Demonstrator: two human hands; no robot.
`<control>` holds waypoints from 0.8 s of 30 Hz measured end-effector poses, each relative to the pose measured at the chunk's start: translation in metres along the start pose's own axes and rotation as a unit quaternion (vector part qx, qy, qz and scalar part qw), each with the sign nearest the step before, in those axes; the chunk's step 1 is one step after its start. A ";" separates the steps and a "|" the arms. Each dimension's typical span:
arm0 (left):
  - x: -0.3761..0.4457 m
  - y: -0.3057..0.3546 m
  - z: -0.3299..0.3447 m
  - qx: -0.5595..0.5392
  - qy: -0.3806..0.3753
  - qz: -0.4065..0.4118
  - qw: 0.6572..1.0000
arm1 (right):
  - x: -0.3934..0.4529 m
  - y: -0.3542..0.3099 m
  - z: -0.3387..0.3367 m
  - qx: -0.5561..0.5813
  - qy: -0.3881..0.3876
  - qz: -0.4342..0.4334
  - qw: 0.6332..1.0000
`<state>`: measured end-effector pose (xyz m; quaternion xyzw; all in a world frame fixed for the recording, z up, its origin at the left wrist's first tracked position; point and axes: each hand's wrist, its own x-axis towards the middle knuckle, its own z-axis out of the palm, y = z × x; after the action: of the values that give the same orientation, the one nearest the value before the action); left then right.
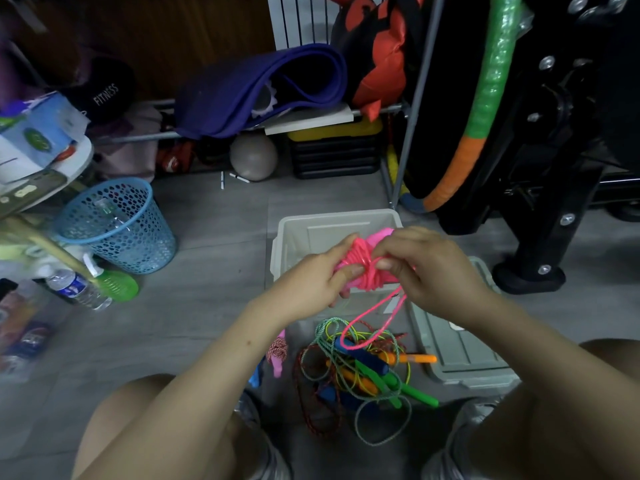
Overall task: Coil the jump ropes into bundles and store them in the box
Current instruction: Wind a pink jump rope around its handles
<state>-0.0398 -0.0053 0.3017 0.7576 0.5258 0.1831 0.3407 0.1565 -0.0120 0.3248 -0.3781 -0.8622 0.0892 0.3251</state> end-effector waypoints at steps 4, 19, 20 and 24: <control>-0.007 0.010 0.000 0.053 -0.012 0.040 0.998 | 0.003 0.007 -0.001 0.019 -0.007 0.026 0.999; -0.020 0.021 0.003 0.146 -0.035 0.066 0.986 | 0.024 0.021 -0.016 0.240 -0.123 0.168 0.948; -0.020 0.019 0.002 0.146 -0.035 0.065 0.987 | 0.025 0.022 -0.016 0.239 -0.129 0.173 0.947; -0.018 0.017 0.006 0.162 -0.052 0.063 0.983 | 0.029 0.026 -0.015 0.136 -0.161 0.170 0.963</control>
<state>-0.0315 -0.0277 0.3110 0.8431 0.4810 0.0767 0.2279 0.1666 0.0254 0.3405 -0.4519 -0.8062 0.3190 0.2101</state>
